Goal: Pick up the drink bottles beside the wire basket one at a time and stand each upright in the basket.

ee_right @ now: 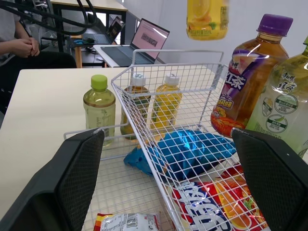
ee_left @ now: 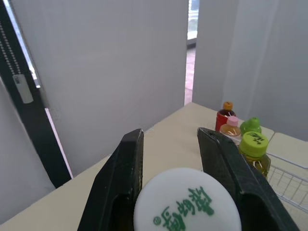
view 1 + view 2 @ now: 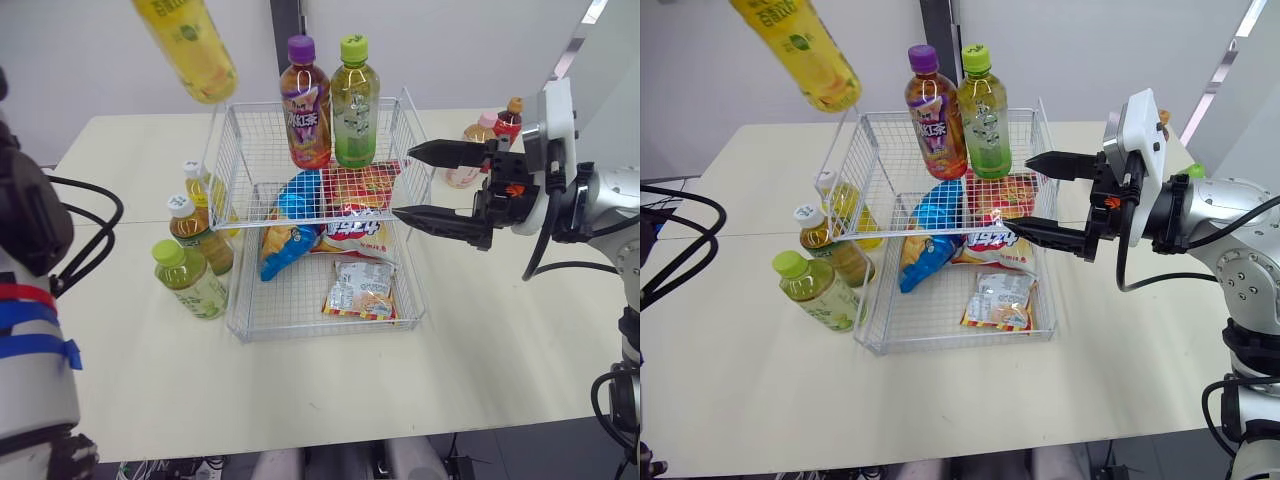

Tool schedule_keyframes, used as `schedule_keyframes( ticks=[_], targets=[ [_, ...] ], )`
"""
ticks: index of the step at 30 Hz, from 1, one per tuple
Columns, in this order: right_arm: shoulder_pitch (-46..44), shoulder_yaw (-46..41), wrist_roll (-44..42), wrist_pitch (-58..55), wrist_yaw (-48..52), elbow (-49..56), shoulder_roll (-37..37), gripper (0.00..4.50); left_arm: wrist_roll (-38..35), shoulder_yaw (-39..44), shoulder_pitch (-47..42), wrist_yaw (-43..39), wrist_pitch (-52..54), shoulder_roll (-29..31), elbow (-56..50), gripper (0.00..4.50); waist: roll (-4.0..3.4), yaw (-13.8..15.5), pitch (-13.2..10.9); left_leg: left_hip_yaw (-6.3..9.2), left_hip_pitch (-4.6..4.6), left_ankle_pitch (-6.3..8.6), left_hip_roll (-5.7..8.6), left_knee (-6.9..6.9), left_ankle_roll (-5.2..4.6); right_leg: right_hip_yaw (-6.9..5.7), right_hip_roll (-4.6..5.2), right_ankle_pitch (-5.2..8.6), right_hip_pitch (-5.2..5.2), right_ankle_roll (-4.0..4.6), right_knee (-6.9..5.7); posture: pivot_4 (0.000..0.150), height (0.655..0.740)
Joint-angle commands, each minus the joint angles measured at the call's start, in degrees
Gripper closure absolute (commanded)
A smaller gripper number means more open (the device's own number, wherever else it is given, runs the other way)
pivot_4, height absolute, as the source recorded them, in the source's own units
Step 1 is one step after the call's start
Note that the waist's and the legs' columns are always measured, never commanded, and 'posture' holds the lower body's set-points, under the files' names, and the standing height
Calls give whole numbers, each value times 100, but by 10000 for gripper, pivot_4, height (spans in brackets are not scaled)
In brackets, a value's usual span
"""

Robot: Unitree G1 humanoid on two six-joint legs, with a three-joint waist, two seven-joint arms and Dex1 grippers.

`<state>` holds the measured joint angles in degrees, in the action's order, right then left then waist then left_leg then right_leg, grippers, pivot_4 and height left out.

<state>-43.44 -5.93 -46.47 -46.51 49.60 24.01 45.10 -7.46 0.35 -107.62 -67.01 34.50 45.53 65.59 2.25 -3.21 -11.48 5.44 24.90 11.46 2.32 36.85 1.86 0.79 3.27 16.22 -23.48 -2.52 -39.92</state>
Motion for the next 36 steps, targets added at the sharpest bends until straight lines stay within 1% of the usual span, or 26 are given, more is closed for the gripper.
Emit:
schedule_keyframes(
  ticks=[1, 6, 12, 27, 29, 30, 36],
  targets=[
    [-23, -231, -75, 68, -47, 141, 72, 0, 72, 61, -72, 23, -378, -168, -56, 31085, 0, 3, 0, 0, 0, 0, 0, 1, 0, 1, 0, 0, 0, 0, 0, 1500, 7359],
    [-36, -241, -97, 38, -78, 144, 72, 0, 259, 54, 152, 186, -749, -481, 124, 31085, 0, -5, 0, 3, 0, 0, 0, 0, 0, 5, 1, -1, -1, 1, 0, 1500, 7359],
    [46, -319, -202, -54, -193, 273, 103, 0, 359, 109, 364, 281, -892, -737, 251, 31085, 0, -1, 0, 3, 1, 0, 0, -1, 0, 9, 0, -1, -6, 1, -2, 1500, 7359],
    [208, -411, -352, -108, -367, 405, 193, 0, 525, 110, 688, 616, -1258, -1050, 429, 31085, 0, 2, 0, 4, 0, 0, 3, 2, 0, 13, 2, -1, -4, 2, -4, 1500, 7359],
    [219, -416, -365, -107, -375, 410, 202, 0, 531, 105, 694, 578, -1265, -1062, 433, 24017, 0, 2, 0, 4, 0, 0, 2, 2, 0, 9, 1, -1, -4, 2, -4, 1500, 7359],
    [223, -418, -369, -107, -378, 411, 204, 0, 536, 92, 699, 524, -1271, -1063, 427, 22219, 0, 2, 0, 3, 0, 0, 2, 2, 0, 10, 1, -1, -3, 2, -4, 1500, 7359],
    [259, -445, -421, -118, -404, 453, 220, 0, 494, 116, 664, 296, -1203, -964, 327, 4262, 0, 5, 0, 3, 0, 0, 2, 3, 0, 10, 1, -1, -3, 2, -5, 1500, 7359]
  ],
)
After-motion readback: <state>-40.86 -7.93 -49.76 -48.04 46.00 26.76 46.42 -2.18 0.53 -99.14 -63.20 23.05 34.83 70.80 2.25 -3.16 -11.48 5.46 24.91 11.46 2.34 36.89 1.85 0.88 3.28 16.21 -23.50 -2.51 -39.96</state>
